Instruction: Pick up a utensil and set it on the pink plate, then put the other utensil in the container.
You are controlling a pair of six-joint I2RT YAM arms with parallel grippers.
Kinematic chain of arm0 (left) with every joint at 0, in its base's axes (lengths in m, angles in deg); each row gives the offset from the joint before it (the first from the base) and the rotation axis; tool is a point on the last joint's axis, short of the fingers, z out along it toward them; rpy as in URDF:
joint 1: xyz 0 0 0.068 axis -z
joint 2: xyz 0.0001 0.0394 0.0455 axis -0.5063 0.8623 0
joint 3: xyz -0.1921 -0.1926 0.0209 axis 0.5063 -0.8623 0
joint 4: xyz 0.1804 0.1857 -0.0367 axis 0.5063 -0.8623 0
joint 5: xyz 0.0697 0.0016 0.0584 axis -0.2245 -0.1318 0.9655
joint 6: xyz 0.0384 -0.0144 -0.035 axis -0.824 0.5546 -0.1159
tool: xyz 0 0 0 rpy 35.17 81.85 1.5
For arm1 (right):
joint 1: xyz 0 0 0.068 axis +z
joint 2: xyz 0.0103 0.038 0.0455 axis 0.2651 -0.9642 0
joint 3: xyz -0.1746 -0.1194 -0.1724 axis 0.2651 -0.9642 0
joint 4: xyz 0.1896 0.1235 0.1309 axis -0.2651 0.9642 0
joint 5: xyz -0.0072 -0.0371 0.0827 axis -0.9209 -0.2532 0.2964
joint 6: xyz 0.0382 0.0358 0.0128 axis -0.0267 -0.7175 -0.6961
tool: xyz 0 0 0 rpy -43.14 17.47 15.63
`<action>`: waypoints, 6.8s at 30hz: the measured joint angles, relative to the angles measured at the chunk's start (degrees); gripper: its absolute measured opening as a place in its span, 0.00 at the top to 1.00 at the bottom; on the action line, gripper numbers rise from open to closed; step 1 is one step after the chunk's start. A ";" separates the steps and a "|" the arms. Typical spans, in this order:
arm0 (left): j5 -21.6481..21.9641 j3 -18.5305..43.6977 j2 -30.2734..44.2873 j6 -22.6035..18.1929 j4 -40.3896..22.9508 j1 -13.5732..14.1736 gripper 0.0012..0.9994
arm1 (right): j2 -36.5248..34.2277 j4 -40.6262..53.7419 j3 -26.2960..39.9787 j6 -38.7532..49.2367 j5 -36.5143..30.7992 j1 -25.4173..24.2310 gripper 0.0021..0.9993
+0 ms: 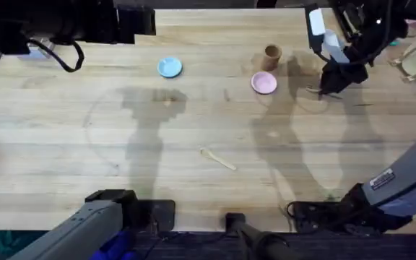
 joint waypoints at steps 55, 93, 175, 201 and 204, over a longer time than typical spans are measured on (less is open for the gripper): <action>0.00 0.00 0.00 0.00 -1.11 0.00 0.01 | 8.18 -9.95 -0.07 -10.01 5.40 23.21 0.97; 0.00 0.00 0.00 -0.01 -1.11 0.00 0.01 | 1.91 -10.26 -0.07 -11.26 5.44 23.21 0.97; 0.00 0.00 0.00 -0.02 -1.11 0.00 0.01 | 29.82 3.88 9.37 -45.40 5.59 35.54 0.00; 0.00 0.00 0.00 -0.02 -1.11 0.00 0.01 | 41.98 -4.72 -17.63 -63.81 6.05 48.01 0.00; 0.00 0.00 0.00 -0.02 -1.11 0.00 0.01 | 41.99 -5.34 -20.04 -65.92 6.05 51.40 0.00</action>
